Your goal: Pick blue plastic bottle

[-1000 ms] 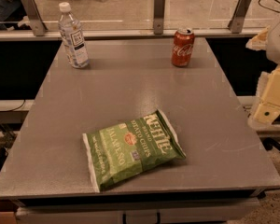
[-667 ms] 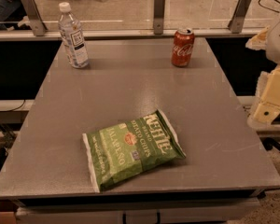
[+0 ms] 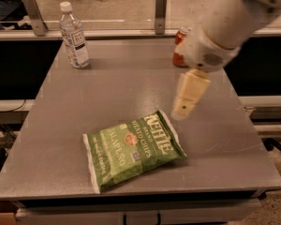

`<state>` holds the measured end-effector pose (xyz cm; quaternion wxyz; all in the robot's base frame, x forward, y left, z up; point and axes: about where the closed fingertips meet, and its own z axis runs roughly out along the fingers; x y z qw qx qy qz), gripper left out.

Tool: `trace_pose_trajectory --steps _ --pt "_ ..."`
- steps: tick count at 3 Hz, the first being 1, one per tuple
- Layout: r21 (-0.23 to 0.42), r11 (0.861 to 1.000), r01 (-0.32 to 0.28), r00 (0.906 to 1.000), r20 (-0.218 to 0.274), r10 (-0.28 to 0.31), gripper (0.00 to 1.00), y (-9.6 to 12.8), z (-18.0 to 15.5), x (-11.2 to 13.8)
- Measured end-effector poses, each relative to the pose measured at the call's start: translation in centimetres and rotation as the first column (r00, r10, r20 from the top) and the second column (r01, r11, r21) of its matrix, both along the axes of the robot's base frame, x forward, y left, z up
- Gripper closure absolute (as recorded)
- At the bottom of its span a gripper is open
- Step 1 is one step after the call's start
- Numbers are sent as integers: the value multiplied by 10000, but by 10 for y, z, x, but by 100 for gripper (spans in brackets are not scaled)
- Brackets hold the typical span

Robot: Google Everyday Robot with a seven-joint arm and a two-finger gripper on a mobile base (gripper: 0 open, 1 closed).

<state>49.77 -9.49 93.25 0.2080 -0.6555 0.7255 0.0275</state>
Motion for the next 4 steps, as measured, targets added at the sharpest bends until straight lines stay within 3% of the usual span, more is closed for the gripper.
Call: trace_pose_trajectory --steps 1,2,4 --pt "918 9930 -738 9969 338 709 0 79 -8 35" --pt "2230 9684 -1116 9914 914 932 0 158 6 74" --pt "2387 9648 -1107 9904 1072 871 0 162 6 77"
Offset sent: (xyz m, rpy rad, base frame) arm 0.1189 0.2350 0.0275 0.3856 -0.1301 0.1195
